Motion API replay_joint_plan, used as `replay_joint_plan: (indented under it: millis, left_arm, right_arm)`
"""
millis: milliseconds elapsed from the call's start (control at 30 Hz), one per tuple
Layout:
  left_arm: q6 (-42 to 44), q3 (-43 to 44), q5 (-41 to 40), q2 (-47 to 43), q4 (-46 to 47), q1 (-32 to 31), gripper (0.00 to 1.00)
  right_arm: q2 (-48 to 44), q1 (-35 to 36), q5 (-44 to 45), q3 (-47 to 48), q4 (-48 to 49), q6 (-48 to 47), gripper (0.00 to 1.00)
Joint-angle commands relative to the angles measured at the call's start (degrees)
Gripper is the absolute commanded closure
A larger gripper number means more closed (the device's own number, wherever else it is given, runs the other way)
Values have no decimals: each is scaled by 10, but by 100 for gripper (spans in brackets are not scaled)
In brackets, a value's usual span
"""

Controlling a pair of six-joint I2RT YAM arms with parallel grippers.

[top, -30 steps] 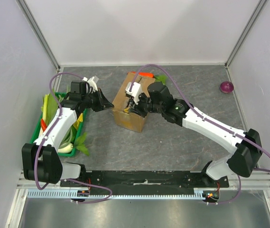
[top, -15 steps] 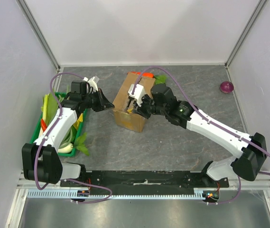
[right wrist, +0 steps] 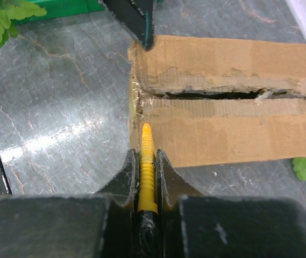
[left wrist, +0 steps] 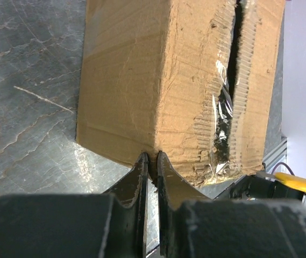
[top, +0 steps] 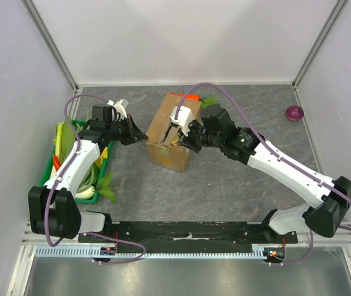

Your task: Unpack the express box

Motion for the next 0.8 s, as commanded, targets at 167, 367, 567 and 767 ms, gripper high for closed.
replay_joint_plan:
  millis: [167,367,567,767]
  left_arm:
    - [18,2,21,-18,23,9,98]
    - [17,1,25,-20,25,9,95]
    - [17,0,22,-20,25,9,95]
    - [17,0,24,-17,24,10,98]
  right_arm:
    - [17,-8,-54,41,92,60,100]
    - [57,0,-56,21,160,87,100]
    - [80,3,-51,17,166,85,100]
    - [89,4,-50,10,145,77,100]
